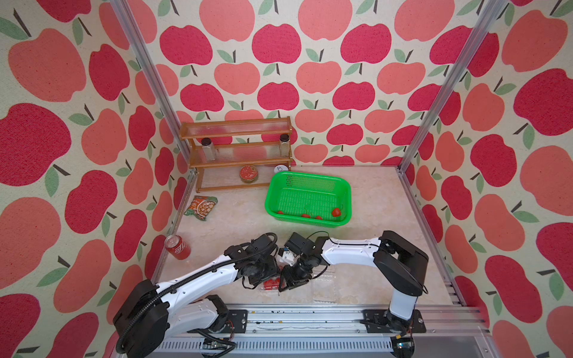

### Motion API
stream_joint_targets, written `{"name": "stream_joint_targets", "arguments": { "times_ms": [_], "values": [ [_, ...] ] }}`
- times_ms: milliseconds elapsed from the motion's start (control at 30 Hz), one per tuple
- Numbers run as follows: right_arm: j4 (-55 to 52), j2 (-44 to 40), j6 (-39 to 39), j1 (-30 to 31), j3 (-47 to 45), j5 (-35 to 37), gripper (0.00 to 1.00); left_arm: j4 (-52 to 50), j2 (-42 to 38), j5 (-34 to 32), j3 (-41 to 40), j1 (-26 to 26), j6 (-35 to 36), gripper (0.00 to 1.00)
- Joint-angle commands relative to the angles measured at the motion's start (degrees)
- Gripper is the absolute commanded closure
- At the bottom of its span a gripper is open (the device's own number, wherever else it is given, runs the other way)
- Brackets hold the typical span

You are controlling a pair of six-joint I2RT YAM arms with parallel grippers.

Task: Pack strawberries into containers
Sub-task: Close the packing box at the center of the board.

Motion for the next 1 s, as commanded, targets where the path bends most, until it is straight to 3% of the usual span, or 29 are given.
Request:
{"name": "stream_joint_targets", "arguments": {
  "times_ms": [0,333,967],
  "values": [
    [-0.46,-0.41,1.69,-1.18,-1.87,2.52,0.48,-2.51,2.7,1.13,-3.64,-0.87,-1.09,0.39],
    [0.15,1.08,1.29,-2.88,0.7,1.76,0.48,-2.08,4.68,0.26,-1.78,-0.46,-0.2,0.38],
    [0.42,8.58,-2.36,-5.48,11.87,0.12,0.51,-2.24,6.83,-1.61,3.43,7.83,5.4,0.38]
  ]
}}
